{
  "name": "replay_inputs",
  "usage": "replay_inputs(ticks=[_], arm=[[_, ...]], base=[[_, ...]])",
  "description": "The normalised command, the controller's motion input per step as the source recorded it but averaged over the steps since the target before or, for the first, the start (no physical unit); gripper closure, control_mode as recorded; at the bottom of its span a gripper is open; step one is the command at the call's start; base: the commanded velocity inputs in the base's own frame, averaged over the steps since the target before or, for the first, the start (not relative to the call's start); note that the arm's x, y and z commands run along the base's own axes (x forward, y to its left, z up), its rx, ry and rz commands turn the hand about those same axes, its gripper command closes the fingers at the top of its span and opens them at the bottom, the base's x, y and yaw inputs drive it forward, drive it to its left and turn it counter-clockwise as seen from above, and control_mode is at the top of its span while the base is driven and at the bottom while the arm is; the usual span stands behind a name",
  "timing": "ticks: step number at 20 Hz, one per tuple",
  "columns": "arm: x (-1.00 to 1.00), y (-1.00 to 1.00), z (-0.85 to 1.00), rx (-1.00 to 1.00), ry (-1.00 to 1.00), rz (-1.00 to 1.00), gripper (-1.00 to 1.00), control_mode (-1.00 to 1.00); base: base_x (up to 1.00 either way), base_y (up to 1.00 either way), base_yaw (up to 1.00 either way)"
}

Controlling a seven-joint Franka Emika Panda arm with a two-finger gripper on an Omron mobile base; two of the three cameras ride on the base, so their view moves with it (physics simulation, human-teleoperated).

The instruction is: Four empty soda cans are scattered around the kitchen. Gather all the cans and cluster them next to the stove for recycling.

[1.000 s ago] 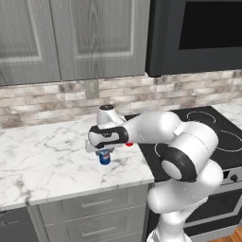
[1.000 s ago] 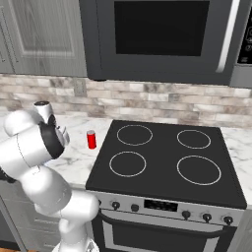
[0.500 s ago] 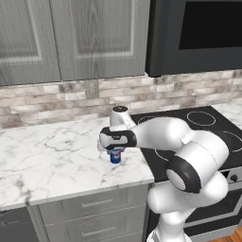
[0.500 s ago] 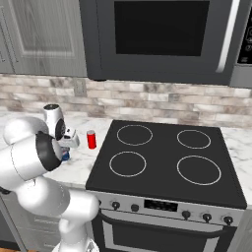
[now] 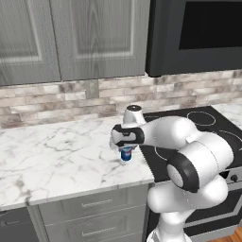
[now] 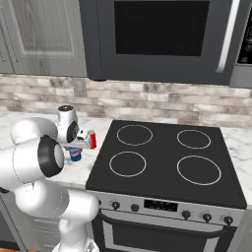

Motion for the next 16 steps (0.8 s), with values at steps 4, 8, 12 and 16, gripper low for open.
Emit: replay_inputs(ticks=[4, 8, 12, 16], arm=[[0.35, -0.37, 0.00, 0.02, 0.00, 0.00, 1.00, -1.00], [0.32, -0.26, 0.00, 0.01, 0.00, 0.00, 1.00, -1.00], [0.24, -0.12, 0.00, 0.00, 0.00, 0.00, 1.00, -1.00], [0.24, -0.12, 0.00, 0.00, 0.00, 0.00, 1.00, -1.00]], base=[[0.00, 0.00, 0.00], [0.00, 0.00, 0.00], [0.00, 0.00, 0.00], [0.00, 0.00, 0.00]])
